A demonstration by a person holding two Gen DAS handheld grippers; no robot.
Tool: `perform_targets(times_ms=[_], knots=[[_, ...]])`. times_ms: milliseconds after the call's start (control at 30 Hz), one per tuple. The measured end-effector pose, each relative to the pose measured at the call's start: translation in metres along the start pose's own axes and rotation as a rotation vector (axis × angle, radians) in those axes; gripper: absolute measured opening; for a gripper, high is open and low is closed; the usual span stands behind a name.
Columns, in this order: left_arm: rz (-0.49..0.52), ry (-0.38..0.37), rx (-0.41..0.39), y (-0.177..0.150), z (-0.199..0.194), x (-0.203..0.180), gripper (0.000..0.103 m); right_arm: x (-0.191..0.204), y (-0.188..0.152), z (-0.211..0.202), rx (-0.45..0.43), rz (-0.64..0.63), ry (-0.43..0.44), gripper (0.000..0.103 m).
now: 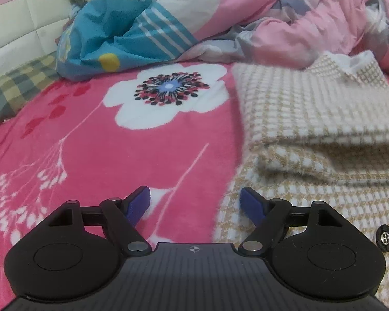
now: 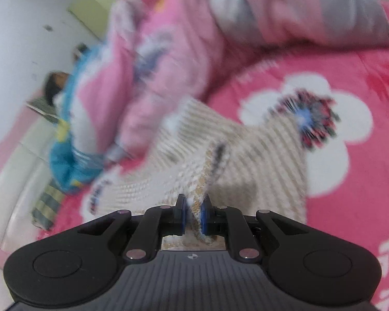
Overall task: Fold clothes
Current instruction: 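Grasp the other sleeve cuff with the right gripper and lift it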
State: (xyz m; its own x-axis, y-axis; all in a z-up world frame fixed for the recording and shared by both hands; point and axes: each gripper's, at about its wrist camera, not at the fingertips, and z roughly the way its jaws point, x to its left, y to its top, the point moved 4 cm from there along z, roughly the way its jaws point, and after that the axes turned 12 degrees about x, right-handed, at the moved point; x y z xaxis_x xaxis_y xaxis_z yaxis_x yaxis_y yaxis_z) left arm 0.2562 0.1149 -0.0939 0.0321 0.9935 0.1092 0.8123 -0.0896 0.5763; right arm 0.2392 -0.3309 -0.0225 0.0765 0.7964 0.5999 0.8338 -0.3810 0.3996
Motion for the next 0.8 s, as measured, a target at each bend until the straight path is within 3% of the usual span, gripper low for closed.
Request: perform_targets(times_ms=[233, 367, 400, 433, 500, 600, 667, 800], knots=[[0.026, 0.021, -0.007, 0.002, 0.002, -0.002, 0.079, 0.01, 0.003, -0.011, -0.045, -0.088, 0.019, 0.013], [0.023, 0.017, -0.003, 0.0, 0.0, -0.002, 0.079, -0.039, -0.003, 0.014, -0.001, -0.011, -0.116, 0.019], [0.027, 0.018, -0.003, 0.001, -0.003, -0.002, 0.079, -0.053, -0.005, 0.021, 0.012, 0.013, -0.155, 0.01], [0.03, 0.021, -0.01, 0.003, -0.008, -0.001, 0.079, -0.066, -0.007, 0.028, 0.026, 0.037, -0.193, 0.01], [0.027, 0.032, -0.052, 0.009, -0.022, 0.001, 0.079, -0.078, -0.005, 0.019, -0.001, 0.114, -0.167, 0.014], [0.024, 0.024, -0.125, 0.029, -0.038, -0.005, 0.079, -0.046, 0.005, -0.007, -0.122, -0.015, -0.241, 0.016], [0.034, 0.003, -0.135, 0.047, -0.038, -0.02, 0.078, -0.014, 0.011, -0.01, -0.175, -0.134, -0.236, 0.016], [0.11, -0.089, -0.138, 0.068, -0.019, -0.071, 0.078, 0.043, 0.006, 0.018, -0.2, -0.391, -0.215, 0.016]])
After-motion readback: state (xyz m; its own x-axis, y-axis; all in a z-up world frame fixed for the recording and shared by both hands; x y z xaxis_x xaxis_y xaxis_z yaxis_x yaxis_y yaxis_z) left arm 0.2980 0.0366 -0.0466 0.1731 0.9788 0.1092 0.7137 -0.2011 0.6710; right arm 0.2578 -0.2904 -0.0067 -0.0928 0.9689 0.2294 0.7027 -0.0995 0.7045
